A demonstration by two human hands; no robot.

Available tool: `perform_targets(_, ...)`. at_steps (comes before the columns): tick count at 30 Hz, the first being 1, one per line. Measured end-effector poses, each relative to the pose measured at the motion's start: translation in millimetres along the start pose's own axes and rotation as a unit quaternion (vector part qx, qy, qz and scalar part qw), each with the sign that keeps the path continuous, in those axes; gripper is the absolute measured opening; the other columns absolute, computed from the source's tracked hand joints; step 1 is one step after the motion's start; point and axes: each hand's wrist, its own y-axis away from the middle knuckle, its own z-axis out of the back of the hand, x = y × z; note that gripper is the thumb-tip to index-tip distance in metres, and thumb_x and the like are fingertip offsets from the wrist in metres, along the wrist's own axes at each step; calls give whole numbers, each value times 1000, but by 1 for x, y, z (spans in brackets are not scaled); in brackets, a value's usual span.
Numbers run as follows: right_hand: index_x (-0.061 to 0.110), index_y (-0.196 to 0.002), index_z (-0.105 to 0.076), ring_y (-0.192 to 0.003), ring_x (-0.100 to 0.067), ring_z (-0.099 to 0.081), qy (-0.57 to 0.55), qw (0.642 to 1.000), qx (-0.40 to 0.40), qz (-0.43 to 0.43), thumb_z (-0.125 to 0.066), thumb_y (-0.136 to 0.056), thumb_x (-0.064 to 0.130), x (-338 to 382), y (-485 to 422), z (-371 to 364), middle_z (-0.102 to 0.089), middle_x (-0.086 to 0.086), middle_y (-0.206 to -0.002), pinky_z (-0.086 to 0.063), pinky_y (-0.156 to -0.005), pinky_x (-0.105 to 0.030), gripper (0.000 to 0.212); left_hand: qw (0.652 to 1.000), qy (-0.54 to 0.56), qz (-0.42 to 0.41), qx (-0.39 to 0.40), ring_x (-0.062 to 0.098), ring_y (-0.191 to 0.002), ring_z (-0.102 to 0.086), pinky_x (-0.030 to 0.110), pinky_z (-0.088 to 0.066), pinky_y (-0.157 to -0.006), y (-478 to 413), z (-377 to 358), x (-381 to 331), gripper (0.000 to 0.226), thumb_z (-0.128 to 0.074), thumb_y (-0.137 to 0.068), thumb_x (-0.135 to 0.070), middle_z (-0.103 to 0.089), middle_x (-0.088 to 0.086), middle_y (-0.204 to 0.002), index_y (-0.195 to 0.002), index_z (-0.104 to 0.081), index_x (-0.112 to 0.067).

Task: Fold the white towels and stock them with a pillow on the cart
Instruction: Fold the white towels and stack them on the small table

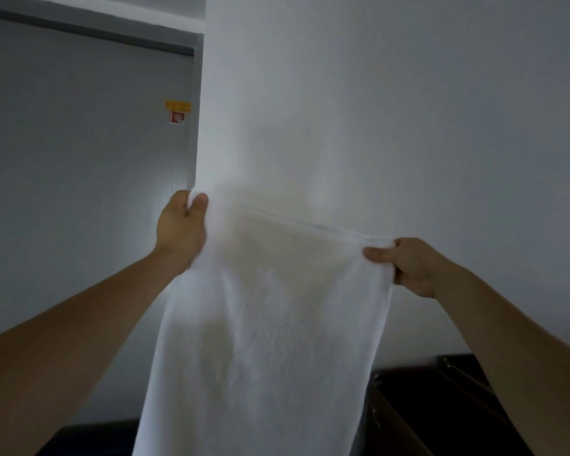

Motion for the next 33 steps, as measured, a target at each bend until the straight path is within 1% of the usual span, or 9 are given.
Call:
perform_targets(3,6,-83,-65,-75,-24,-66,114,986,-108,59,-82,-80,20,2,-6,6,-72,-11,-88,-54,-65,-31,22,999,-32,-31,5,8,-63,-46,27,-33,-61,-4,-3,-8,25,-45,-103,-40,-47,-9,-70,-95,-51,-17)
perform_targets(6,-1,-87,-65,-75,-24,-60,149,952,-212,163,-83,-78,34,18,-11,8,-70,-19,-86,-53,-67,-41,40,996,-36,-79,-25,2,-60,-43,17,-28,-51,-14,2,-17,23,-43,-104,-38,-45,-11,-68,-92,-45,-18)
perform_targets(8,-7,-101,-62,-72,-24,-58,179,951,-189,166,-80,-83,37,20,-10,2,-67,-27,-94,-49,-64,-42,51,995,-48,-83,-31,3,-60,-40,23,-26,-50,-18,6,-15,24,-42,-105,-35,-43,-10,-68,-91,-44,-15)
perform_targets(13,3,-108,-56,-37,-9,-54,128,969,-168,128,-73,-90,32,9,-3,1,-62,-11,-78,-43,-38,-23,38,996,-52,-3,68,22,-70,-47,31,-36,-61,0,7,12,28,-47,-103,-37,-48,7,-76,-86,-47,-14)
perform_targets(19,13,-102,-50,-51,-24,-69,43,969,-196,146,-73,-90,33,5,4,5,-63,-12,-105,-55,-43,-35,33,994,-50,12,100,14,-60,-45,26,-37,-54,-8,6,7,34,-52,-99,-42,-51,1,-72,-91,-56,-9)
perform_targets(24,18,-89,-50,-41,-14,-61,25,956,-220,193,-74,-90,27,-1,12,-1,-61,-5,-92,-54,-41,-30,26,981,-8,97,167,14,-49,-34,15,-26,-36,-9,4,20,32,-56,-99,-41,-45,1,-68,-76,-50,-19)
perform_targets(27,19,-84,-47,-39,-10,-59,46,954,-209,212,-71,-93,21,-5,11,-6,-60,-4,-79,-53,-39,-29,26,977,57,142,147,17,-53,-43,17,-34,-37,-5,5,31,29,-58,-98,-38,-50,4,-75,-77,-52,-21)
perform_targets(31,21,-83,-45,-37,-5,-55,1,914,-262,309,-72,-90,20,7,7,-24,-55,5,-65,-43,-34,-23,27,989,52,94,98,10,-41,-51,21,-42,-34,2,-1,36,31,-56,-99,-37,-51,1,-66,-74,-48,-21)
perform_targets(33,16,-91,-46,-37,-5,-56,65,952,-190,231,-71,-92,23,-1,4,-39,-54,-2,-72,-47,-37,-24,25,985,28,119,120,12,-43,-53,20,-42,-33,2,0,40,28,-55,-100,-34,-52,2,-69,-77,-51,-18)
